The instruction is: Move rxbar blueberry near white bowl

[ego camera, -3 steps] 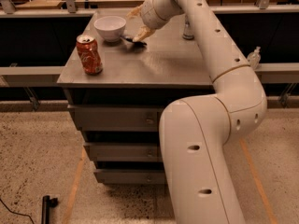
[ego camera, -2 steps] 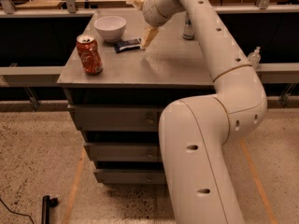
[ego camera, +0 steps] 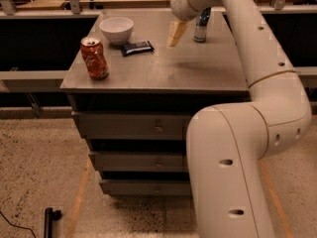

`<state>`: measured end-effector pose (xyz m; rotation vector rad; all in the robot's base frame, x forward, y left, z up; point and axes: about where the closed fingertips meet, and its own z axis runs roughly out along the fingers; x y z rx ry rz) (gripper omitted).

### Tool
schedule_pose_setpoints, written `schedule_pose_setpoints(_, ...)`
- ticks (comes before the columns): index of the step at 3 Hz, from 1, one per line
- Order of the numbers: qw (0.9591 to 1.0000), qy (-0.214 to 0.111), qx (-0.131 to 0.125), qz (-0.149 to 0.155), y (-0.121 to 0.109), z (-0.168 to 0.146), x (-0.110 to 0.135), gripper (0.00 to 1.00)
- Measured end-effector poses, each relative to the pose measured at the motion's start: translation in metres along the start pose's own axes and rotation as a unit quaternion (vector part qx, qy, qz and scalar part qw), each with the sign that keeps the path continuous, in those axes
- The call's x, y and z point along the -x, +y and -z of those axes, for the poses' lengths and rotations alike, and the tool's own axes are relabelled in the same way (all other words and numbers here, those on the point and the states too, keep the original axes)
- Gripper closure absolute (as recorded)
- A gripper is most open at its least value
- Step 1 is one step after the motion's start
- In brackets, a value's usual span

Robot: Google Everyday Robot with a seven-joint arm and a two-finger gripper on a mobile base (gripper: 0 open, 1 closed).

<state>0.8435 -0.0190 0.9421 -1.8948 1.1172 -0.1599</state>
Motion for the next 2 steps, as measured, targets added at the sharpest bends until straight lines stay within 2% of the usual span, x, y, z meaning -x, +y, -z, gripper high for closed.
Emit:
schedule_pose_setpoints(1,0.9983,0.033,-0.034,-0.034,-0.0107,0.071,-0.0222,0.0)
schedule_pose_setpoints(2,0.9984,0.031,-0.034,-0.033,-0.0119,0.0716,-0.0192,0.0)
